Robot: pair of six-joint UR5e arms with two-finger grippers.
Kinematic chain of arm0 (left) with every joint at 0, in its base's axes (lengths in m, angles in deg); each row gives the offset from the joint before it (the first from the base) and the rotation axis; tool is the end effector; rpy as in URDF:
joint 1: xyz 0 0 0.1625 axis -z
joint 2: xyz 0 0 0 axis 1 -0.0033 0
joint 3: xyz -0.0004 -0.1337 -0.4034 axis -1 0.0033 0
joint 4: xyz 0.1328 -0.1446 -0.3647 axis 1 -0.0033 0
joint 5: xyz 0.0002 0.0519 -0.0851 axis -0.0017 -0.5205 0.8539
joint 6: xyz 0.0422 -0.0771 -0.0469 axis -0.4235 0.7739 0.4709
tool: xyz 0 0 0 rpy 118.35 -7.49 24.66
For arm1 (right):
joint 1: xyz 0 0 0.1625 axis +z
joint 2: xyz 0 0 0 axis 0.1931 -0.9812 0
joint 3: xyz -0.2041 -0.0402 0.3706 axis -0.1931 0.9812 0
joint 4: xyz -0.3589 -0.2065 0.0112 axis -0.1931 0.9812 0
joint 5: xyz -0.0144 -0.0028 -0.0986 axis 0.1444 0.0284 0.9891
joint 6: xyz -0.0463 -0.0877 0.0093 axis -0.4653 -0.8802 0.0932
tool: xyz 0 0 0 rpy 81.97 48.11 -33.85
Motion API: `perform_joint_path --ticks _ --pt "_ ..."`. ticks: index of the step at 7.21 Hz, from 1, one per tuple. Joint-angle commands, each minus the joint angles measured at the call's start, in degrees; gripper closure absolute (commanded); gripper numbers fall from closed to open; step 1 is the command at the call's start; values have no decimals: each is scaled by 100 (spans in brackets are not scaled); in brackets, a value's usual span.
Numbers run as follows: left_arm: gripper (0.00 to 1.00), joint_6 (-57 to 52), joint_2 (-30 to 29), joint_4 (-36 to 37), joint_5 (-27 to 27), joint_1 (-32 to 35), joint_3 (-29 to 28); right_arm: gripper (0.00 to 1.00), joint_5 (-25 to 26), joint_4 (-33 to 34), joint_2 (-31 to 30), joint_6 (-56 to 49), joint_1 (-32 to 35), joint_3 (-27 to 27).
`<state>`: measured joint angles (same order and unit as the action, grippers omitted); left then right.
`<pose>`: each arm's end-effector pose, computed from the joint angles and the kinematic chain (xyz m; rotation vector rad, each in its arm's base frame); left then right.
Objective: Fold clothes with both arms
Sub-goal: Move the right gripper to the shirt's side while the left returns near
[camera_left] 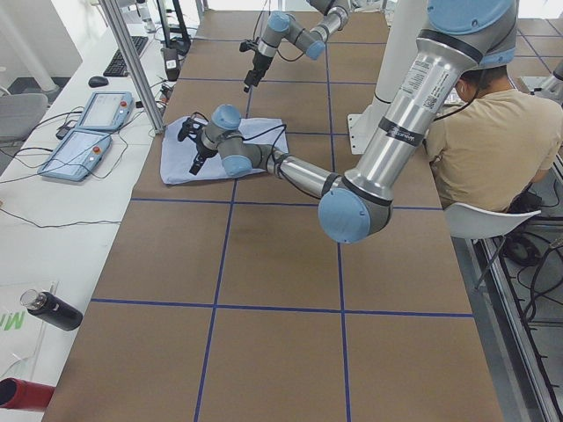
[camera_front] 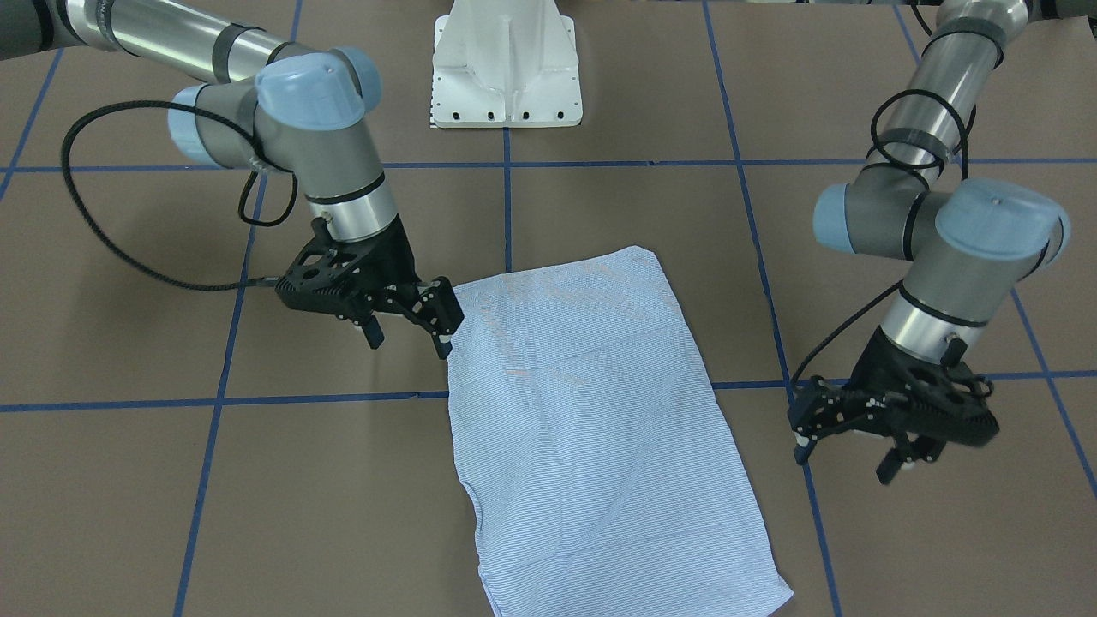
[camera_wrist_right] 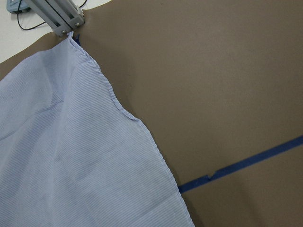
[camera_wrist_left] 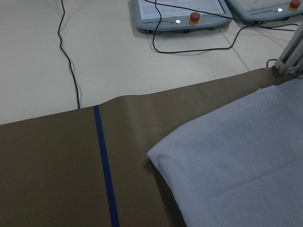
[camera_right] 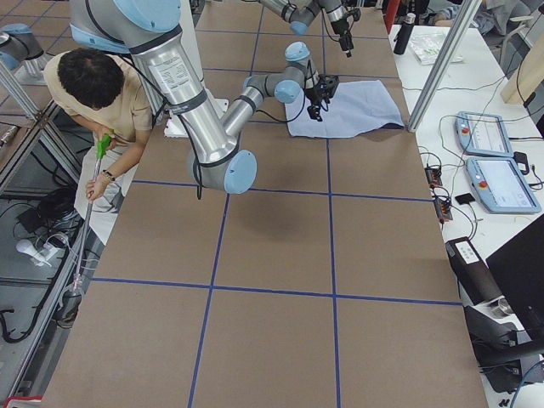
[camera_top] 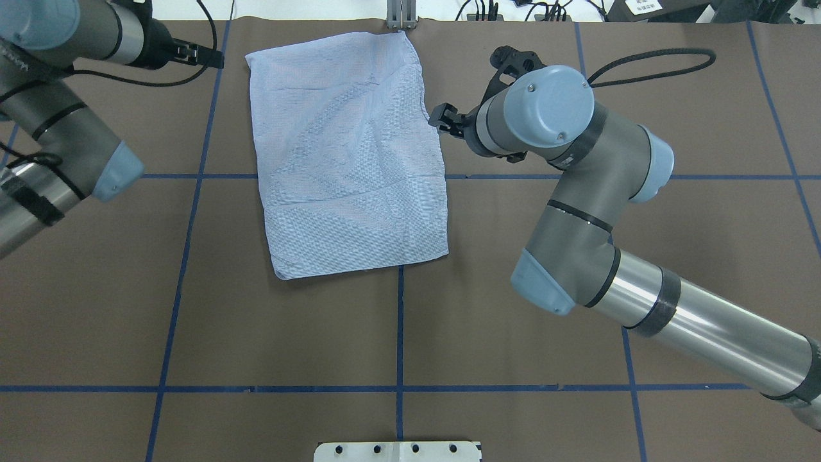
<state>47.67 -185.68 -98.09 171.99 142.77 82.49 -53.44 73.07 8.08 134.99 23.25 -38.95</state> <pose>0.3210 -0.5978 0.3684 0.5982 0.9867 -0.0881 -0.4819 -0.4856 0.1952 0.2214 -0.9593 0.5794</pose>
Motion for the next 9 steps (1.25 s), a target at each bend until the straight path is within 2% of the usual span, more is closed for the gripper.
perform_joint_path --ticks 1,2,4,5,7,9 --pt "0 1905 965 7 -1080 -1272 1241 3 194 369 41 447 -274 -193" --pt "0 2600 1021 7 -1540 -1680 1289 2 247 360 59 448 -283 -184" --pt "21 3998 1004 7 -1877 -2086 1280 2 335 334 41 448 -301 -192" --pt "25 4266 1012 7 -1888 -2210 1289 2 370 334 24 448 -318 -193" --pt "26 4645 1012 7 -2106 -2682 1342 2 467 334 -3 448 -353 -201" --pt "26 4646 1021 33 -2160 -2852 1342 2 476 334 -12 431 -362 -201"
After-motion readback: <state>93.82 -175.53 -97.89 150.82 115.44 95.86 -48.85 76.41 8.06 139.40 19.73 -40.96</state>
